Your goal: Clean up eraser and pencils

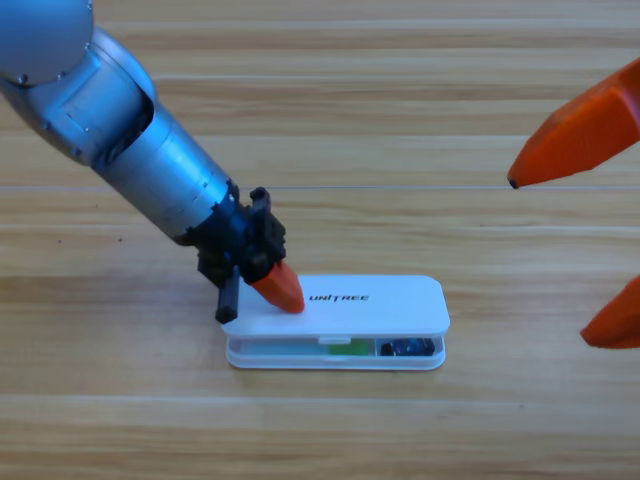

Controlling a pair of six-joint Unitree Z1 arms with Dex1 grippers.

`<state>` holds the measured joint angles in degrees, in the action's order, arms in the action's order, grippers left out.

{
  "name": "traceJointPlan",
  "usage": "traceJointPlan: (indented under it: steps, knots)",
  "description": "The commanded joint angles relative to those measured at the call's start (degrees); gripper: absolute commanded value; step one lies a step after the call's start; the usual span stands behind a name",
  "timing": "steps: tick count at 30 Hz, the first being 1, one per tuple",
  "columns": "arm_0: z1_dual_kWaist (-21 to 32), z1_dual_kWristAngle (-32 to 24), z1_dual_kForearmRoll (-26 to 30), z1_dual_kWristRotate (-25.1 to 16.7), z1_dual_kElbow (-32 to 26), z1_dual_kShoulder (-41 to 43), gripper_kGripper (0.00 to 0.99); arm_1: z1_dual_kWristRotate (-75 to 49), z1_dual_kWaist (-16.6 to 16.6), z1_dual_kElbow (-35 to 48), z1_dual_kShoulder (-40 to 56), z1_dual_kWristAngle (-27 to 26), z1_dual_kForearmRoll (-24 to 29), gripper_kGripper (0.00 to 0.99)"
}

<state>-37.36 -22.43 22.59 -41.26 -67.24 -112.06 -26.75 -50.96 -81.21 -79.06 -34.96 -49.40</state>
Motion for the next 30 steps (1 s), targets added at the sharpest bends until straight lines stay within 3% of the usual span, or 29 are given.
traceJointPlan:
  steps: [1,17,21,22,24,25,26,30]
  knots:
    - [-2.72,1.87,-1.32,0.57,1.32,-3.78,0.000,0.47,-1.34,1.67,-1.97,-0.46,1.06,0.916]
    - [-4.48,3.89,-3.08,1.01,2.47,-5.89,0.000,0.47,-1.86,1.58,-2.41,-0.46,1.06,0.916]
    - [-4.48,4.50,1.75,1.09,-1.05,-1.05,0.000,0.47,-1.95,1.58,-2.67,-0.46,1.06,0.916]
    - [-4.48,4.50,3.33,1.27,-2.19,0.62,0.164,0.47,-1.95,1.58,-2.76,-0.46,1.06,0.916]
    - [-4.39,4.42,5.71,2.24,-4.48,4.66,0.729,0.47,-2.04,1.67,-2.76,-0.46,1.06,0.916]
    - [-4.39,4.42,6.06,2.50,-5.00,6.94,0.913,0.47,-2.04,1.67,-2.76,-0.46,1.06,0.916]
    - [-4.48,4.42,6.15,2.68,-5.36,9.23,0.979,0.47,-2.04,1.58,-2.85,-0.46,1.06,0.916]
    - [-4.48,3.19,6.15,5.93,-6.59,18.81,0.990,0.47,-2.04,1.58,-3.11,-0.46,1.06,0.916]
